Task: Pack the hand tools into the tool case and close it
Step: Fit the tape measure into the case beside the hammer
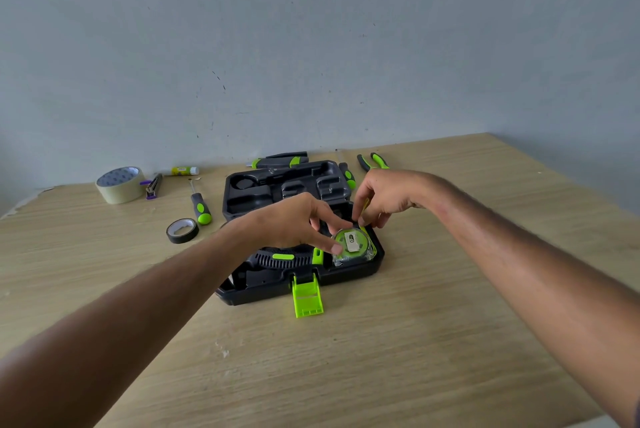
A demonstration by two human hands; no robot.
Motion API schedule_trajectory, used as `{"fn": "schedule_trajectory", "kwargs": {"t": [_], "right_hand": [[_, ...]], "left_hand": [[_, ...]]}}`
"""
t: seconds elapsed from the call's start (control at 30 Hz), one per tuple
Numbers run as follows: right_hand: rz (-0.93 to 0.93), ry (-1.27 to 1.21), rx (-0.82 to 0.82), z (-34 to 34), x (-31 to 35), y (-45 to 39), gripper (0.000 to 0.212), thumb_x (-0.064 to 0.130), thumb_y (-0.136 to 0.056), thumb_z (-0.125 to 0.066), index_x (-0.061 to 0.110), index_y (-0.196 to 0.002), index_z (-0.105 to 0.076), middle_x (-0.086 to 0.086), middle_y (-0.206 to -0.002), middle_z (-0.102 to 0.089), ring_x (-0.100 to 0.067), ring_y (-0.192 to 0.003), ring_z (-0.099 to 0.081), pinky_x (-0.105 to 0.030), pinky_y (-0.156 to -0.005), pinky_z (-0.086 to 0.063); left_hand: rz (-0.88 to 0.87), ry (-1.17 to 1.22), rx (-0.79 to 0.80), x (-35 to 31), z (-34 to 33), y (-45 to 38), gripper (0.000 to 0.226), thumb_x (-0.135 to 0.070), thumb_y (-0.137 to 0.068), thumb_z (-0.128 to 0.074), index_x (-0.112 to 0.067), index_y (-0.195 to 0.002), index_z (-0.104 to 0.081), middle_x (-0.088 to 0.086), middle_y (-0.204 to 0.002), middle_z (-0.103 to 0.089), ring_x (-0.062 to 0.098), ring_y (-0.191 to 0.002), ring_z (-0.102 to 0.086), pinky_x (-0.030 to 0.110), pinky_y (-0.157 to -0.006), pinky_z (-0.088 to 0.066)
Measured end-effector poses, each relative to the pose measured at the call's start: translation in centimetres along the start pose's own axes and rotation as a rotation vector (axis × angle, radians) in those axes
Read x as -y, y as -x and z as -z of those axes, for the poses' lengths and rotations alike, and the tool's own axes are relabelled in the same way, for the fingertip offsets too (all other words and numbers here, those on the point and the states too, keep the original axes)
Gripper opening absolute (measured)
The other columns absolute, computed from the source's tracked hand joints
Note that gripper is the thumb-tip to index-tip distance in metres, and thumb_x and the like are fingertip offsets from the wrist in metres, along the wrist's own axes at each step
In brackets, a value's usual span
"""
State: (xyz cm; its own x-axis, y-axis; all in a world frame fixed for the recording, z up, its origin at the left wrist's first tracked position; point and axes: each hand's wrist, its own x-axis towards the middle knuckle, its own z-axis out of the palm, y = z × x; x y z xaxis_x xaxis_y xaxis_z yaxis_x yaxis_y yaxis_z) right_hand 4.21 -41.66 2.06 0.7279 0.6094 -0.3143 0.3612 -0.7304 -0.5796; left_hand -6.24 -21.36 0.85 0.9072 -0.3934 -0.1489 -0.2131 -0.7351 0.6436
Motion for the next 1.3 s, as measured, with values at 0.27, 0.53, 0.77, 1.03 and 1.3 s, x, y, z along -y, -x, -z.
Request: {"fn": "schedule_trajectory", "kwargs": {"t": [0.27,0.53,0.77,1.03,1.3], "right_hand": [[-0.011,-0.031,0.002,-0.1,-0.1,0.2,0.015,0.005,-0.081,-0.084,0.011,-0.095,-0.081,-0.006,-0.1,-0.078,-0.016,-0.078,-0.078,-0.027,-0.07,-0.062],[-0.005,0.003,-0.098,-0.5,-0.1,0.1,0.024,0.008,-0.083,-0.083,0.012,-0.105,-0.075,-0.005,-0.091,-0.074,-0.014,-0.065,-0.075,-0.029,-0.064,-0.062],[-0.009,-0.035,-0.213,-0.8,-0.3,0.2,0.016,0.021,-0.09,-0.078,0.014,-0.101,-0.069,-0.005,-0.093,-0.074,-0.018,-0.066,-0.077,-0.031,-0.061,-0.062],[-0.088,-0.062,-0.098,-1.0,-0.2,1.1,0.031,0.018,-0.078,-0.089,0.004,-0.099,-0.07,-0.012,-0.093,-0.075,-0.028,-0.075,-0.078,-0.034,-0.064,-0.064],[-0.089,-0.166,-0.111,-0.7,-1.2,0.6,0.023,0.027,-0.086,-0.082,0.008,-0.089,-0.07,-0.013,-0.087,-0.072,-0.025,-0.066,-0.076,-0.03,-0.057,-0.058]], "left_hand": [[0.062,-0.153,0.061,-0.6,0.6,-0.6,0.046,-0.052,-0.078,-0.08,-0.045,-0.122,-0.07,-0.012,-0.098,-0.059,0.001,-0.085,-0.053,0.024,-0.074,-0.037],[0.039,-0.217,0.055,-0.7,0.6,-0.8,0.047,-0.052,-0.081,-0.077,-0.045,-0.126,-0.068,-0.014,-0.09,-0.062,-0.014,-0.067,-0.053,0.023,-0.065,-0.036],[0.027,-0.164,0.051,-0.8,1.0,-1.6,0.034,-0.03,-0.091,-0.074,-0.029,-0.125,-0.071,-0.015,-0.109,-0.073,-0.017,-0.079,-0.061,0.021,-0.083,-0.043],[0.078,-0.151,0.007,-1.4,0.1,-3.3,0.034,-0.008,-0.095,-0.062,-0.024,-0.123,-0.072,-0.031,-0.083,-0.066,0.01,-0.075,-0.062,0.008,-0.064,-0.04],[0.093,-0.11,-0.038,-0.7,0.0,-4.3,0.037,-0.01,-0.092,-0.062,-0.028,-0.122,-0.073,-0.013,-0.055,-0.052,0.013,-0.058,-0.042,0.028,-0.062,-0.034]]}}
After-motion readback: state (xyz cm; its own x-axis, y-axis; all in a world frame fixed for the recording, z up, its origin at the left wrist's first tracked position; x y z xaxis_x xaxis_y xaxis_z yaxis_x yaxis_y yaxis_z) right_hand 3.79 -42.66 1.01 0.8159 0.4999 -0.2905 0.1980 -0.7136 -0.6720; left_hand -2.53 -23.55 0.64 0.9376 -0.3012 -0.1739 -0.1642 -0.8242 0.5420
